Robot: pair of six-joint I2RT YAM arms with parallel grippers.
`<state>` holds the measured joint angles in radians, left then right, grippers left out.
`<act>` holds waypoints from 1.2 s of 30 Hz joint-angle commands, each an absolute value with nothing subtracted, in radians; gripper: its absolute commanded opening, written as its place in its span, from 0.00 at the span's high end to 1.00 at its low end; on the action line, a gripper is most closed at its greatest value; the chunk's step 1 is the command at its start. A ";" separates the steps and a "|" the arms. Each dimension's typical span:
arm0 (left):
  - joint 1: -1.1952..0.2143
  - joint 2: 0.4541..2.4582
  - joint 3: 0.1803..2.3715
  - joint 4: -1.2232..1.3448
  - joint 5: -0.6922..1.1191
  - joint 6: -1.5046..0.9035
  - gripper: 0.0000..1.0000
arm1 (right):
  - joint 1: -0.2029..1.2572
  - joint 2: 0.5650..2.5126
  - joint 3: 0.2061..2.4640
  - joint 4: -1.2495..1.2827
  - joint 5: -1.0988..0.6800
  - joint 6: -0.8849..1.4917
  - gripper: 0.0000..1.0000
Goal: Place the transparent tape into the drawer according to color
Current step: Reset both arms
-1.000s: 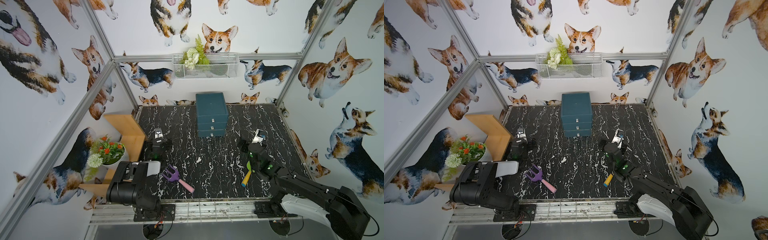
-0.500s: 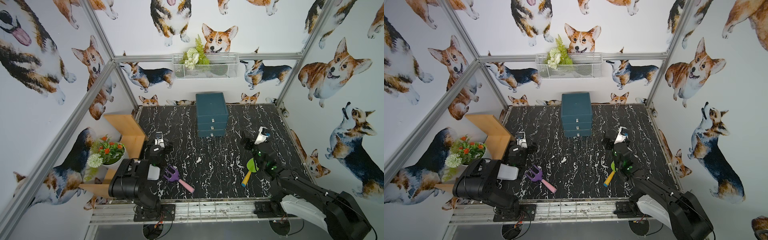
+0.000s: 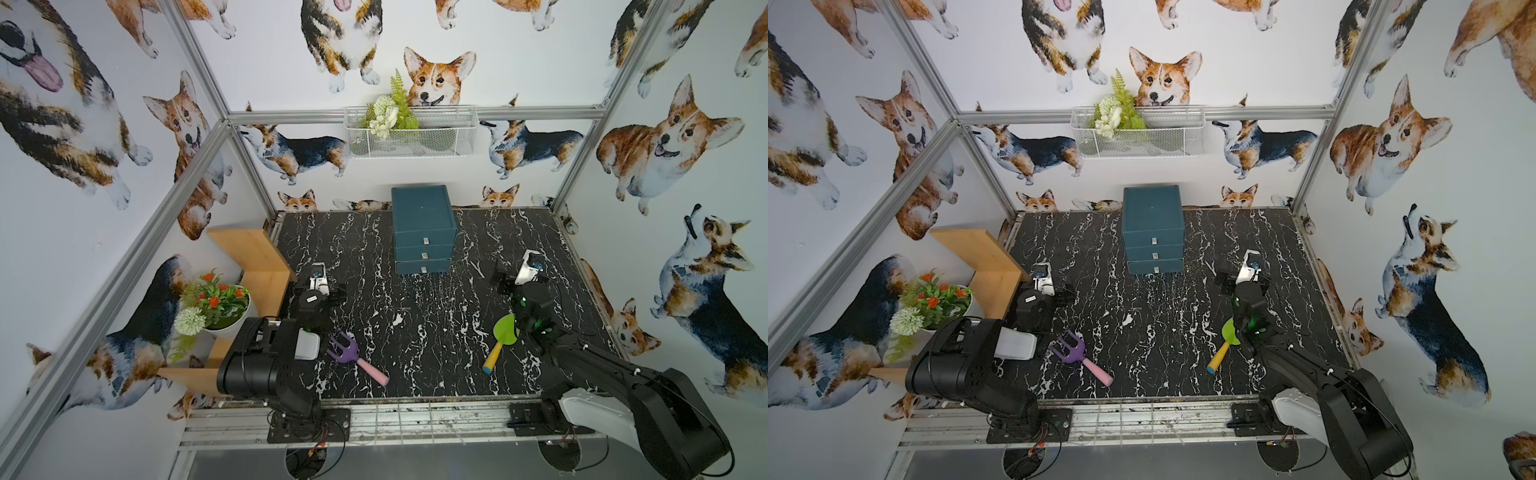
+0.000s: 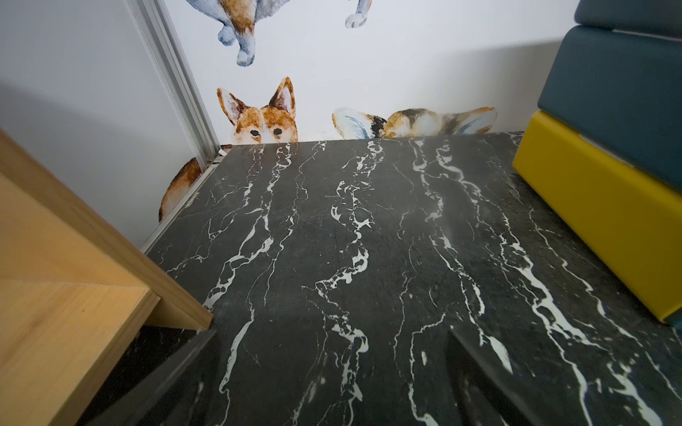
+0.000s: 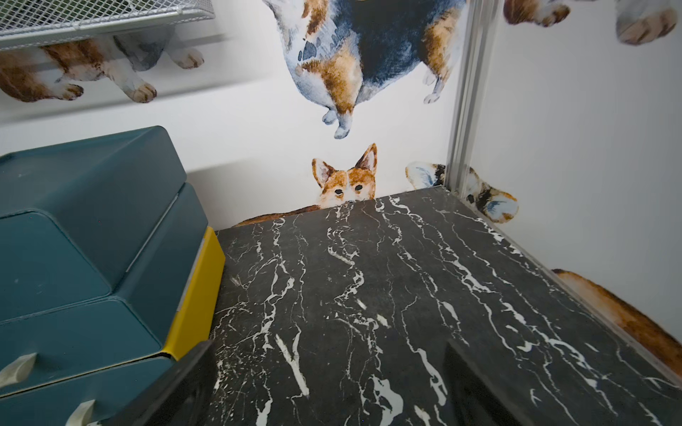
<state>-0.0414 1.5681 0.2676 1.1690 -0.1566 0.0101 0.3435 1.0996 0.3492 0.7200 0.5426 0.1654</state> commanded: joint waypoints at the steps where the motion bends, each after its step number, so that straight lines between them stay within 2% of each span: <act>1: -0.042 1.571 0.275 1.193 -0.155 0.002 0.01 | 0.311 1.102 0.349 0.853 0.571 0.039 0.00; 5: -0.043 1.571 0.277 1.189 -0.155 0.001 0.00 | 0.251 1.107 0.315 0.883 0.526 0.003 0.00; 14: -0.042 1.571 0.276 1.189 -0.155 0.002 0.01 | 0.234 1.195 0.221 1.031 0.545 -0.073 0.00; 26: -0.042 1.570 0.276 1.187 -0.155 0.001 0.00 | 0.129 1.304 0.202 1.073 0.371 -0.013 0.00; 31: -0.042 1.572 0.278 1.186 -0.155 0.001 0.01 | 0.091 1.404 0.123 1.297 0.305 -0.003 0.00; 36: -0.040 1.572 0.278 1.185 -0.153 0.001 0.01 | 0.084 1.387 0.133 1.246 0.275 0.000 0.00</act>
<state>-0.0418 1.5707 0.2726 1.1679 -0.1535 0.0032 0.0872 1.3819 0.1314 1.1732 0.3065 -0.0082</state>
